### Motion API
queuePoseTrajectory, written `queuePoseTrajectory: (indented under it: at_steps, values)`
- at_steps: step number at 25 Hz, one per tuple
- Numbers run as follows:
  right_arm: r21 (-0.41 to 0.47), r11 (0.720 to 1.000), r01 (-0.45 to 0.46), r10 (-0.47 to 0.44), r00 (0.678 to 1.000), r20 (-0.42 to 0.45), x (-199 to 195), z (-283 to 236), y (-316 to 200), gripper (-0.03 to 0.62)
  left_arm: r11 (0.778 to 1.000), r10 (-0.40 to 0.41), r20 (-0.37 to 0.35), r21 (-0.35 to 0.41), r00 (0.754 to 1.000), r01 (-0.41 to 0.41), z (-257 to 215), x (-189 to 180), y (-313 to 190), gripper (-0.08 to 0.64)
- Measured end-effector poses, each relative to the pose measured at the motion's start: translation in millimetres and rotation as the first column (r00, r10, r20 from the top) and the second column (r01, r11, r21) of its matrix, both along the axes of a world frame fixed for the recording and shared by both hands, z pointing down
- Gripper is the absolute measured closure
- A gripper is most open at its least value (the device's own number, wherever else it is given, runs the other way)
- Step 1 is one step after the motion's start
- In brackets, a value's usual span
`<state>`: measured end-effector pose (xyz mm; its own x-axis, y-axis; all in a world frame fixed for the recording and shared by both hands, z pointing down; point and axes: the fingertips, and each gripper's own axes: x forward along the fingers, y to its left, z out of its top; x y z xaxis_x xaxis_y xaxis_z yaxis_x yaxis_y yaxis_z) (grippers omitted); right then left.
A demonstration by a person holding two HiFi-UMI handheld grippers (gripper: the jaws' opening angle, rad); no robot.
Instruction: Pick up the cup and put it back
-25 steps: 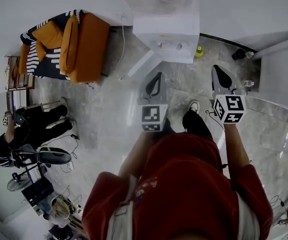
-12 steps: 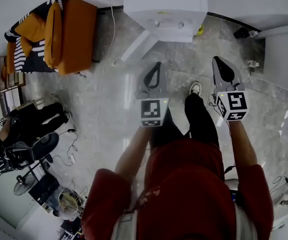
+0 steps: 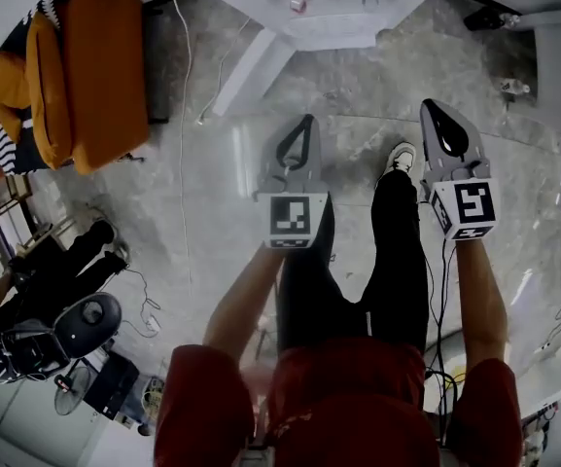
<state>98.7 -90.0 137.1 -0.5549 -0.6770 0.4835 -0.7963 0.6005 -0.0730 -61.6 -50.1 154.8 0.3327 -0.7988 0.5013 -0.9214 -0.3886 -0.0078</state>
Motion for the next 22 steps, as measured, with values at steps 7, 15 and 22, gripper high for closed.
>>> queuePoseTrajectory:
  at_steps: [7, 15, 22]
  values:
    - [0.011, 0.997, 0.082, -0.081, 0.996, -0.021, -8.9, 169.9, -8.3, 0.592, 0.996, 0.088, 0.033, -0.004, 0.996, -0.088, 177.7, 2.6, -21.0, 0.561]
    - [0.069, 0.977, 0.203, -0.202, 0.979, -0.016, -22.8, 356.0, -24.1, 0.592, 0.985, 0.17, 0.048, 0.015, 0.984, -0.17, 367.8, 18.6, -46.0, 0.561]
    - [0.098, 0.935, 0.34, -0.342, 0.94, -0.001, -44.1, 496.0, -48.8, 0.592, 0.974, 0.205, 0.072, 0.084, 0.976, -0.211, 496.1, 17.3, -70.3, 0.561]
